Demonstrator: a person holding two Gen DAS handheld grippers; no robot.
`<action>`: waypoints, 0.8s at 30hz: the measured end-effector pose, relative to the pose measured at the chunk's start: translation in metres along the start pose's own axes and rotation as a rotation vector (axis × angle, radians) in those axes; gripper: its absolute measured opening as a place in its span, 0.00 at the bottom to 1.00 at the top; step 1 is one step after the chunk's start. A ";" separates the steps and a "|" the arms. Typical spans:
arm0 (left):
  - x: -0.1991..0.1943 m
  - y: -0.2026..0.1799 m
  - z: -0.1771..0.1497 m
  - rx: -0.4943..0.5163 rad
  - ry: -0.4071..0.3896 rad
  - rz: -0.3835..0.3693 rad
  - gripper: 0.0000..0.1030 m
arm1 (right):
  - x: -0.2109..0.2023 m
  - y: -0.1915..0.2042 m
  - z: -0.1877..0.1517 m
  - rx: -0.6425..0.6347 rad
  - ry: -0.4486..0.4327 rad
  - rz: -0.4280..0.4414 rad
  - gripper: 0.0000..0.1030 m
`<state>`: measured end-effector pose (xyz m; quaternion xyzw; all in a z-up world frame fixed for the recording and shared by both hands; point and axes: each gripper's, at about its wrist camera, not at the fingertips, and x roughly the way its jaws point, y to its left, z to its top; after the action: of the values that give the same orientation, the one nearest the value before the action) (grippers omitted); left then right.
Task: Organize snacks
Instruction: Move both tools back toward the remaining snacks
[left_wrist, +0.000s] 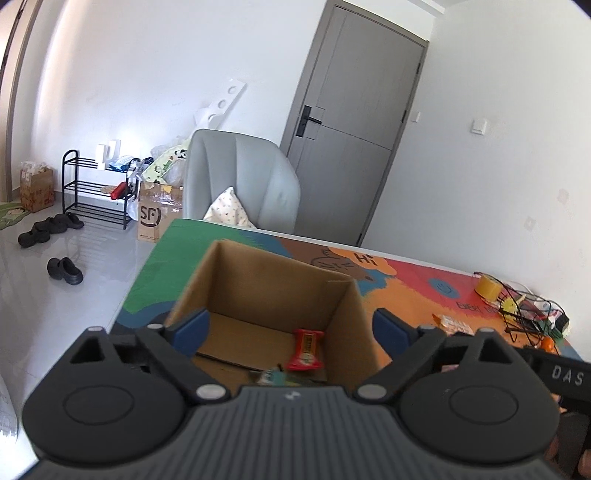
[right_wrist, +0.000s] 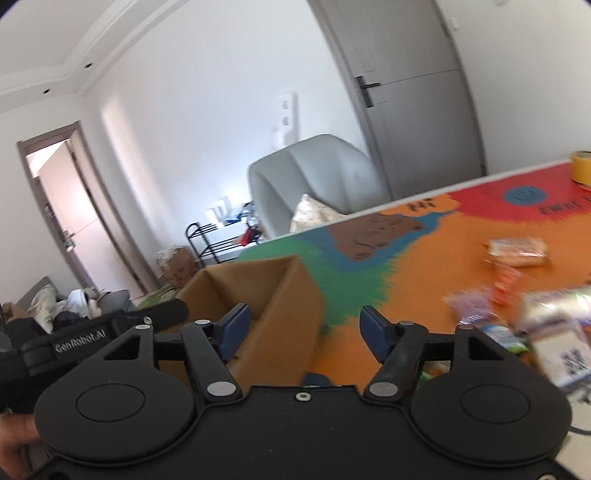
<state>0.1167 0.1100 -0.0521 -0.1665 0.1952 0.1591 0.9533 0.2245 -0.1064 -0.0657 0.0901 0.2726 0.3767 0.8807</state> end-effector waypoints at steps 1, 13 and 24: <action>0.000 -0.004 -0.001 0.009 0.001 -0.001 0.93 | -0.004 -0.006 -0.002 0.009 0.000 -0.010 0.67; -0.002 -0.060 -0.017 0.106 0.033 -0.089 0.96 | -0.051 -0.048 -0.016 0.060 -0.048 -0.091 0.94; 0.002 -0.103 -0.031 0.175 0.059 -0.174 0.98 | -0.083 -0.079 -0.021 0.094 -0.081 -0.169 1.00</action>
<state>0.1468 0.0063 -0.0530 -0.1036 0.2213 0.0534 0.9682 0.2145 -0.2224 -0.0778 0.1232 0.2610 0.2838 0.9144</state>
